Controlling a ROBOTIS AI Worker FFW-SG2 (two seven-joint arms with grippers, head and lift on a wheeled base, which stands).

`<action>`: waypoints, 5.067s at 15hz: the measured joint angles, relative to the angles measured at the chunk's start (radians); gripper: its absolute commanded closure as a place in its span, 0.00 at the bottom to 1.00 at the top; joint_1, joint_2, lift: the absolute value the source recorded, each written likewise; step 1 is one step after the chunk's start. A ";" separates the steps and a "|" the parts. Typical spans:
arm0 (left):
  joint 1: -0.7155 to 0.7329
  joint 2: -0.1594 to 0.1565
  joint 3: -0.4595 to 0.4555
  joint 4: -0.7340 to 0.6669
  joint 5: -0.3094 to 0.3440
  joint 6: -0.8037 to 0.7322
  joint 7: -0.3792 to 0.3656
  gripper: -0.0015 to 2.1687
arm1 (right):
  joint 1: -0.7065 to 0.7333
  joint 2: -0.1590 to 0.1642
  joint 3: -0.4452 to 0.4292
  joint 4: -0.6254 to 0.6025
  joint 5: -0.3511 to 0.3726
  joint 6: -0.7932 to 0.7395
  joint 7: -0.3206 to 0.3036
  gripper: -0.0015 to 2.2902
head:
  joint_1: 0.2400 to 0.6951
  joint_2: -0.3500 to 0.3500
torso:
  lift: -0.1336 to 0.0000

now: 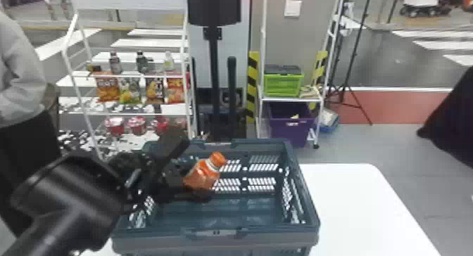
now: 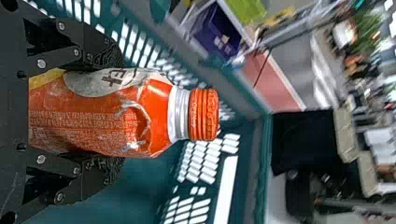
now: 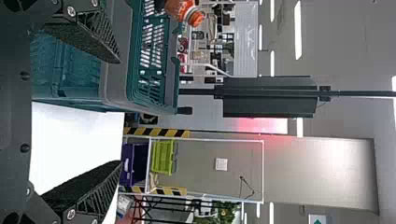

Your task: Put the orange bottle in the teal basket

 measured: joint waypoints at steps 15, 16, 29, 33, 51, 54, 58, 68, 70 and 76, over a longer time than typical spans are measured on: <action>-0.194 -0.305 -0.087 0.613 -0.467 -0.214 -0.128 0.44 | 0.006 0.000 -0.027 0.053 -0.026 -0.093 0.000 0.05 | 0.57 0.50 | 1.00; -0.193 -0.306 -0.084 0.614 -0.469 -0.216 -0.114 0.08 | 0.006 0.000 -0.028 0.053 -0.026 -0.093 0.000 0.05 | 0.57 0.50 | 1.00; -0.088 -0.301 0.134 0.354 -0.405 -0.170 -0.067 0.01 | 0.007 0.000 -0.038 0.055 -0.034 -0.094 0.000 0.05 | 0.57 0.50 | 1.00; 0.032 -0.337 0.337 0.103 -0.242 -0.052 -0.049 0.01 | 0.009 0.000 -0.044 0.050 -0.035 -0.094 0.000 0.05 | 0.57 0.50 | 1.00; 0.894 -0.432 0.822 -0.481 0.303 -0.282 0.365 0.01 | -0.028 0.000 -0.024 0.016 -0.053 -0.009 0.009 0.05 | 0.57 0.50 | 1.00; 0.996 -0.432 0.719 -0.435 0.256 -0.531 0.491 0.01 | -0.034 0.000 0.001 0.007 -0.037 0.035 0.004 0.05 | 0.57 0.50 | 1.00; 1.084 -0.432 0.587 -0.394 0.197 -0.763 0.623 0.01 | -0.052 0.000 0.041 0.000 -0.004 0.080 0.001 0.05 | 0.57 0.50 | 1.00; 1.193 -0.432 0.510 -0.425 0.217 -0.938 0.730 0.01 | -0.061 0.000 0.103 0.008 0.043 0.104 -0.014 0.05 | 0.57 0.50 | 1.00; 1.197 -0.432 0.517 -0.425 0.221 -0.938 0.723 0.01 | -0.063 0.000 0.104 0.008 0.044 0.105 -0.014 0.05 | 0.57 0.50 | 1.00; 1.206 -0.432 0.527 -0.425 0.226 -0.940 0.717 0.01 | -0.071 0.000 0.105 0.010 0.044 0.115 -0.014 0.05 | 0.57 0.50 | 1.00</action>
